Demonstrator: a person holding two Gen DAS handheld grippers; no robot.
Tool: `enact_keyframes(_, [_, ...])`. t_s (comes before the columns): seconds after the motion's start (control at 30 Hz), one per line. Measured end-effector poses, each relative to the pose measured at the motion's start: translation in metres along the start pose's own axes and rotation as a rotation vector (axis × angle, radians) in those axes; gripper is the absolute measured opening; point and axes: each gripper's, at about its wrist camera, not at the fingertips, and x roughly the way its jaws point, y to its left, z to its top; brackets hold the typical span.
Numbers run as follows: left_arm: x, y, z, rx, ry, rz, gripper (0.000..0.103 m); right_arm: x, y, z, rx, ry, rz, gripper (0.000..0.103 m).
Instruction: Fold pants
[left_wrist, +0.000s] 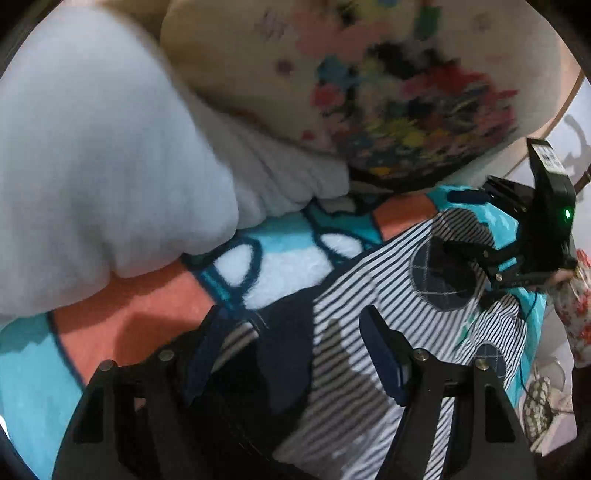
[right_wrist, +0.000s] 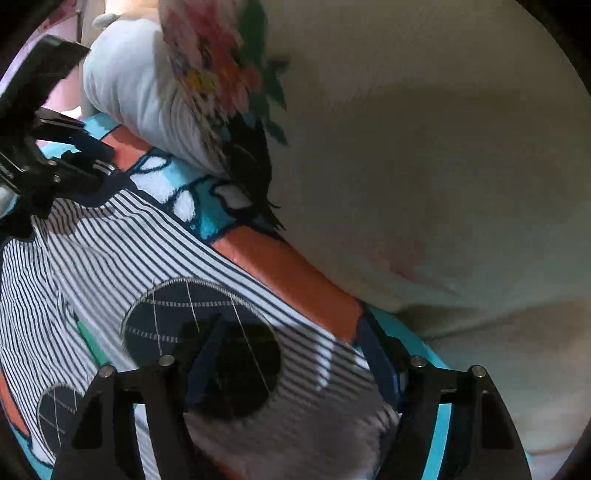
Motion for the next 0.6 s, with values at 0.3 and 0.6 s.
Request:
enact_keyframes(0.3, [0.026,-0.015,-0.005,0.121,0.073,-0.012,0.067,0.026,-0.003,-0.003,0.021,0.034,0.152,0.054])
enact_keyframes(0.6, [-0.025,-0.043,-0.015,0.105,-0.036,0.042,0.008,-0.028,0.012,-0.012,0.105,-0.004,0.155,0.007])
